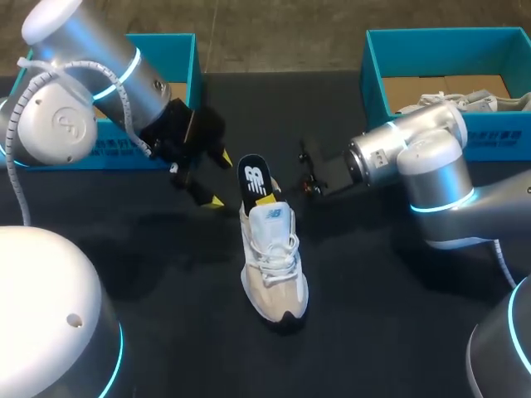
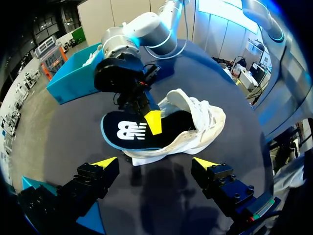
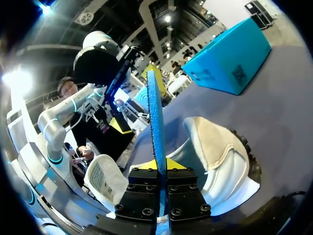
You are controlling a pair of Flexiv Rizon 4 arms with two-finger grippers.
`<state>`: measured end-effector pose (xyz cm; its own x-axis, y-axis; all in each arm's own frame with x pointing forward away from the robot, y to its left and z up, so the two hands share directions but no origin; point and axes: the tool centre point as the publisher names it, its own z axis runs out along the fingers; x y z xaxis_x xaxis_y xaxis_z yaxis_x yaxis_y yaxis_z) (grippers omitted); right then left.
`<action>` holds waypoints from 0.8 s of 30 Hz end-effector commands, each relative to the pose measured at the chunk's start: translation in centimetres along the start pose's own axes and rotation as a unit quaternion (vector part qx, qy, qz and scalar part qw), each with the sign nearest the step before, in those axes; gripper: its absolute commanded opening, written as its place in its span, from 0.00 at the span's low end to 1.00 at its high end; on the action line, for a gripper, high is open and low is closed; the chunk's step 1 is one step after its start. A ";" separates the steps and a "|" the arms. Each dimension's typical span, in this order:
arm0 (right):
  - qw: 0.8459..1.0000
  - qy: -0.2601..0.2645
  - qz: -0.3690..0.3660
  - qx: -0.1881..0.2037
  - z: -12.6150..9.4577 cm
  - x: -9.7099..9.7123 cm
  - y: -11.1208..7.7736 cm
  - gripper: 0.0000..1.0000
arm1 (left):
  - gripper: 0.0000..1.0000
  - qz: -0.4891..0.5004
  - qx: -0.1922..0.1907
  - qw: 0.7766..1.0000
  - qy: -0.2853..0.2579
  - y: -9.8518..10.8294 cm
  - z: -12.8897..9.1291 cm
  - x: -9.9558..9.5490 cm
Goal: Take the shoe out of the shoebox, open the shoe tongue, remove and reinsert the insole, then place the shoe into the shoebox
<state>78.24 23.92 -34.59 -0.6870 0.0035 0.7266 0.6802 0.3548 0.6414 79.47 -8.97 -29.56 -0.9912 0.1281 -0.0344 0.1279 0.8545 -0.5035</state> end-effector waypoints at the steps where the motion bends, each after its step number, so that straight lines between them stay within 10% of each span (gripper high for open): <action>1: 1.000 -0.002 0.006 0.002 0.3 0.4 -0.5 0.00 | 1.00 0.000 -0.002 1.000 -0.001 -0.3 -0.2 0.0; 7: 1.000 -0.001 0.012 0.008 0.4 0.7 -0.4 0.00 | 1.00 -0.001 0.004 1.000 -0.004 -0.3 -0.3 -0.1; 10: 1.000 -0.005 0.008 0.011 0.2 1.0 0.2 0.36 | 1.00 -0.002 0.007 1.000 -0.003 -0.3 -0.3 -0.1; 13: 1.000 -0.008 0.004 0.013 -0.1 1.2 0.7 0.40 | 1.00 -0.001 0.009 1.000 -0.002 -0.3 -0.2 -0.1; 20: 1.000 -0.006 -0.004 0.018 -0.1 0.8 1.5 0.29 | 1.00 0.000 0.003 1.000 0.005 -0.2 0.1 0.2; 24: 1.000 0.002 0.004 0.024 0.0 0.5 1.6 0.00 | 1.00 -0.003 0.001 1.000 0.008 0.0 0.3 0.3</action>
<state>78.49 24.24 -33.03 -0.6863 0.0096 0.7273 0.6727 0.3885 0.6297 79.17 -9.08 -29.73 -0.9913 0.1303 -0.0181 0.1214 0.8526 -0.5084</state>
